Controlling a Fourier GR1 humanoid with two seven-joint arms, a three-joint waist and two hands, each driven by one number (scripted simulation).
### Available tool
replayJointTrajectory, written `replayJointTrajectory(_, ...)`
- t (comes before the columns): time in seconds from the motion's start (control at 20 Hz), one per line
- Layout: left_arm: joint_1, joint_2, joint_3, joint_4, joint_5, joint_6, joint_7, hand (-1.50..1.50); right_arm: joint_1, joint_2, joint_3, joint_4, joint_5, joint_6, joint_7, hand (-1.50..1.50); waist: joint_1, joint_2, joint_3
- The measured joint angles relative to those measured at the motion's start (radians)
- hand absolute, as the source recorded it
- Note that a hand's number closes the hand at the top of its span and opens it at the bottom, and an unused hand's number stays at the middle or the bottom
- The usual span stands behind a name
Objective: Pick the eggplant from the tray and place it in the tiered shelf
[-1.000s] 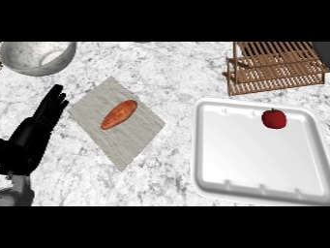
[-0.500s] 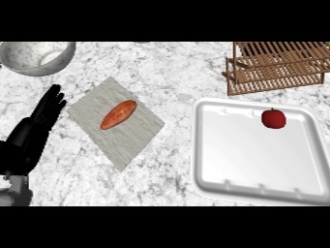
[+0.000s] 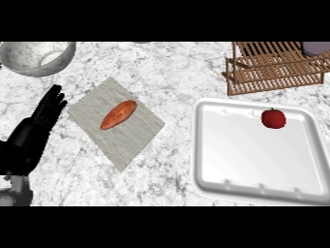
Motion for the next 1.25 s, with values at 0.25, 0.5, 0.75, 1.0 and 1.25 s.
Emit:
replayJointTrajectory(0.25, 0.005, -0.005, -0.002, -0.01, -0.004, 0.0, 0.014, 0.0, -0.052, 0.012, -0.111, -0.043, -0.086, -0.032, 0.023, -1.5, -0.004, -0.003, 0.001)
replayJointTrajectory(0.5, -0.01, -0.003, 0.013, -0.008, -0.001, 0.002, 0.034, 0.0, -0.106, -0.006, -0.226, -0.099, -0.179, -0.039, 0.062, -1.5, -0.014, -0.007, 0.001)
replayJointTrajectory(0.75, 0.014, -0.008, 0.012, -0.018, -0.01, 0.004, 0.022, 0.0, -0.155, -0.07, -0.372, -0.123, -0.295, -0.028, 0.138, -1.5, -0.021, -0.011, 0.001)
replayJointTrajectory(1.0, 0.021, -0.006, 0.028, -0.002, -0.012, 0.004, 0.009, 0.0, -0.169, -0.191, -0.533, -0.117, -0.433, 0.038, 0.195, -1.5, -0.035, -0.012, 0.001)
replayJointTrajectory(1.25, 0.03, -0.016, 0.026, 0.008, -0.016, -0.001, -0.005, 0.0, -0.113, -0.338, -0.658, -0.113, -0.55, 0.176, 0.191, -1.5, -0.039, -0.011, 0.001)
